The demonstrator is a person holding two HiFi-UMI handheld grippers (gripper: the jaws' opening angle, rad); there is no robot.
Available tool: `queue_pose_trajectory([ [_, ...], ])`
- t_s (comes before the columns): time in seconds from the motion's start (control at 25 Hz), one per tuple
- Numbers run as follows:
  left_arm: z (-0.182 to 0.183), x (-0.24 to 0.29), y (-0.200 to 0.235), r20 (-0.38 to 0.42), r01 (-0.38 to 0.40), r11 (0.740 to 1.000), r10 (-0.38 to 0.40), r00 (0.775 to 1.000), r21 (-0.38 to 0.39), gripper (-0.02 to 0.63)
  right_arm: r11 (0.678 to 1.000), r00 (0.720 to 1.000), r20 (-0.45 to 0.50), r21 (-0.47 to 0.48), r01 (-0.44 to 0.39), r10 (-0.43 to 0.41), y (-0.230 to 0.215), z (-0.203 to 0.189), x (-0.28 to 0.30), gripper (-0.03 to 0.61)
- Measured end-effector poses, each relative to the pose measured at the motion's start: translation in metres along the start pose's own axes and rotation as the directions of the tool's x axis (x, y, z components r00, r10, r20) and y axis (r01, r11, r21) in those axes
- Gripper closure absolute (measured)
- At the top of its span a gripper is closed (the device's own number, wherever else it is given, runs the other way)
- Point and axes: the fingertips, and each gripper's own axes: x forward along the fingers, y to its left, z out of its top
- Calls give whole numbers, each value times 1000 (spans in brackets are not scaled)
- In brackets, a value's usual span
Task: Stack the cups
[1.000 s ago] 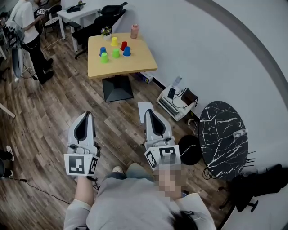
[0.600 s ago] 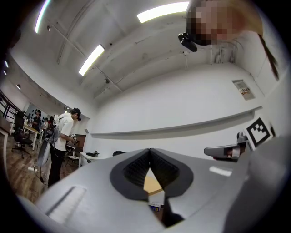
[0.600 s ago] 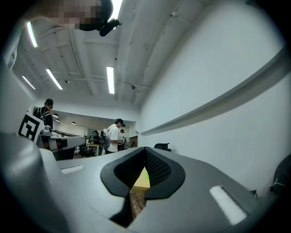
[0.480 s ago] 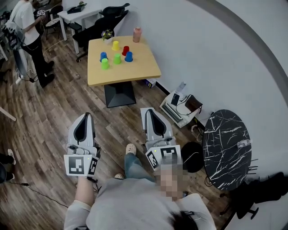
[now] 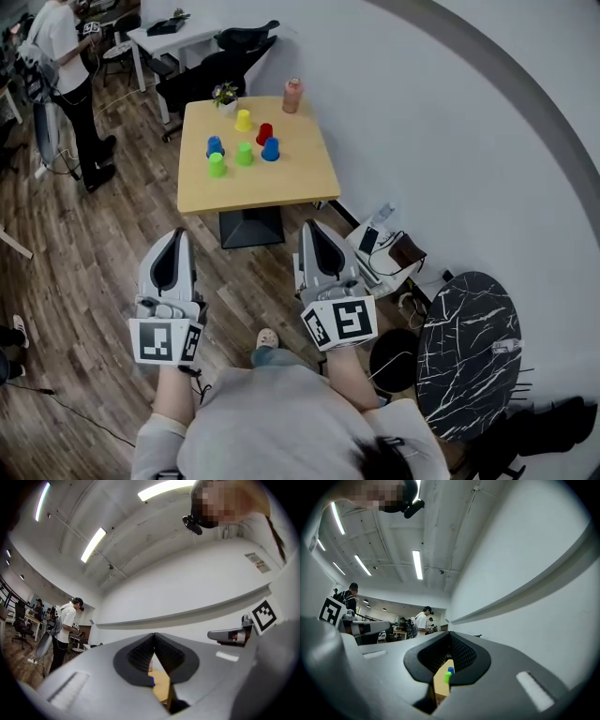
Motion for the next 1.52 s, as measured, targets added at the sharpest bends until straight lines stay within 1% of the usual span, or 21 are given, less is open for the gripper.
queue_pose_trajectory([
  [0.32,-12,67,6,26,-41,999,41,999,13,555,999,999,10,-3,-42,42,-45,-8,58,575],
  [0.44,-16,83,5,31,-59,998,58,998,15,555,998,999,7,15,-53,53,-59,-16,71,575],
  [0.56,-23,93,3,20,-56,998,56,998,29,555,997,998,3,37,-65,65,-68,-24,85,575],
  [0.68,-32,100,9,1,-64,997,64,998,36,555,995,996,-4,48,-85,85,-67,-31,99,575],
  [0.8,-40,111,23,-1,-79,996,79,997,27,555,995,996,-14,50,-87,87,-68,-39,115,575],
  [0.92,-50,128,37,-3,-73,997,73,997,16,555,996,997,-25,51,-74,75,-72,-48,135,575],
  [1.08,-63,160,60,-5,-52,999,52,999,9,555,998,998,-28,49,-50,52,-78,-58,172,575],
  [1.28,-73,205,103,-2,-26,1000,26,1000,-8,555,999,999,-29,41,-30,31,-75,-68,229,575],
  [1.52,-85,260,144,-6,32,999,-32,999,-14,555,1000,999,-43,30,8,-7,-76,-82,290,575],
])
